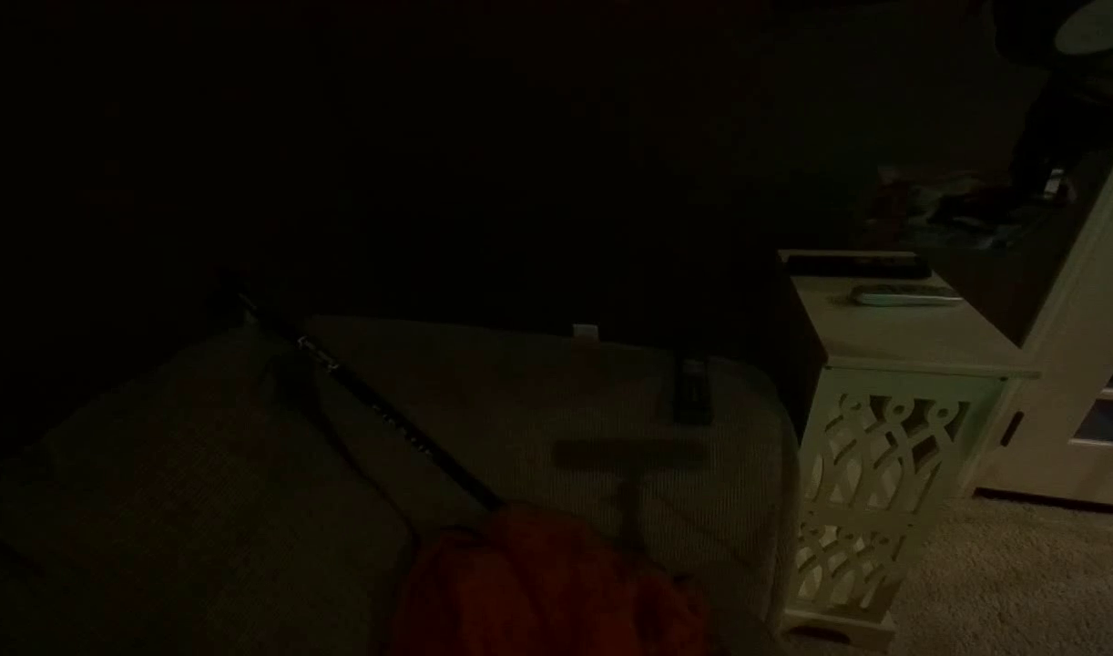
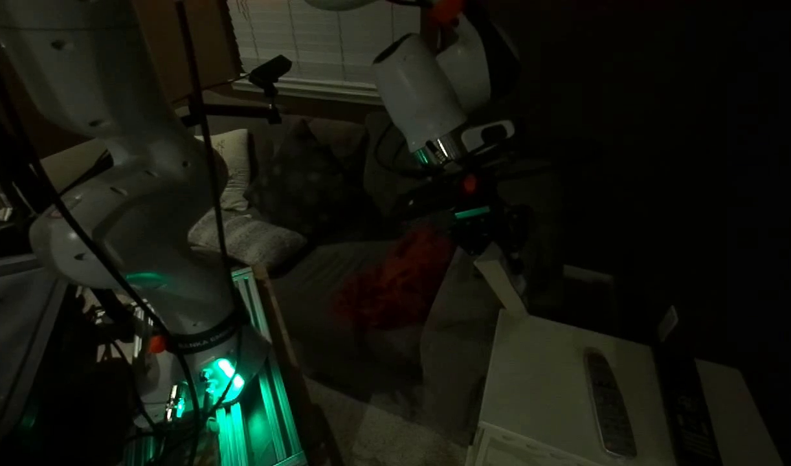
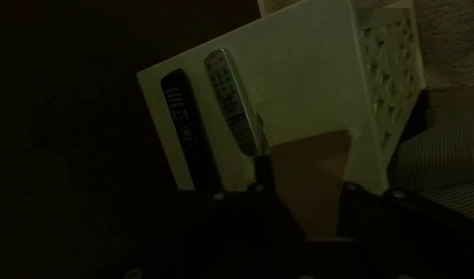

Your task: Pick up the book from the chair and place it on the white shelf.

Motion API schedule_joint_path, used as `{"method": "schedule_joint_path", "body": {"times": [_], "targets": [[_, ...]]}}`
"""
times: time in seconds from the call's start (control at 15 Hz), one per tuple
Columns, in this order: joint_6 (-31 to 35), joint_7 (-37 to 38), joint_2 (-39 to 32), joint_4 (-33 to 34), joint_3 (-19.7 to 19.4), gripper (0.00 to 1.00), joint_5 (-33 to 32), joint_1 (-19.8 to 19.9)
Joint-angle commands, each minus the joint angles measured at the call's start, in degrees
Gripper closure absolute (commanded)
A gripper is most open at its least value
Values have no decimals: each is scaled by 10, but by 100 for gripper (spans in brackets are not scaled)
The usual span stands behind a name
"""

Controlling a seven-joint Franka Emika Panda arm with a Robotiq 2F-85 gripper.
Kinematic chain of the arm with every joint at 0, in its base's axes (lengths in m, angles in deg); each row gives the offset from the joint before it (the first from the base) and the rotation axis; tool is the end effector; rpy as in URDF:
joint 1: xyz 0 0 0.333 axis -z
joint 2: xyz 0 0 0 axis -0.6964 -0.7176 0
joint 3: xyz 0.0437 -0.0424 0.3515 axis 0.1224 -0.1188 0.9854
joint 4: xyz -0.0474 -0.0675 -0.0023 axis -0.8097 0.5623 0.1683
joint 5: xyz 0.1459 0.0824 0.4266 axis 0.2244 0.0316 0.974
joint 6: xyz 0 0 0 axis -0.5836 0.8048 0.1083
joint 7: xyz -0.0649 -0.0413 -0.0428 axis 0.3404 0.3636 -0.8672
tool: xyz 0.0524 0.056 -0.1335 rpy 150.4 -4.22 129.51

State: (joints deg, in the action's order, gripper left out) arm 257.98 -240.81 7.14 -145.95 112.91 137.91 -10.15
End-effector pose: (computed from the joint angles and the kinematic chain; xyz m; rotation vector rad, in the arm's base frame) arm 0.4448 -0.1573 0.3003 2.4693 0.4794 0.2803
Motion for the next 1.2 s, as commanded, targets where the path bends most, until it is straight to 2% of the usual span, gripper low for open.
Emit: {"method": "schedule_joint_path", "body": {"times": [0.0, 0.2, 0.27, 0.47, 0.67, 0.93, 1.13], "targets": [[-4, 73, -6, -21, -110, 92, -65, -115], [-56, 163, -28, -43, -202, 92, -140, -190], [-73, 182, -38, -46, -163, 92, -150, -144], [-94, 237, -71, -52, -189, 92, -207, -157], [-46, 316, -106, -49, -205, 92, -304, -166], [-20, 381, -158, -51, -206, 92, -380, -163], [-26, 440, -198, -43, -204, 92, -449, -156]]}}
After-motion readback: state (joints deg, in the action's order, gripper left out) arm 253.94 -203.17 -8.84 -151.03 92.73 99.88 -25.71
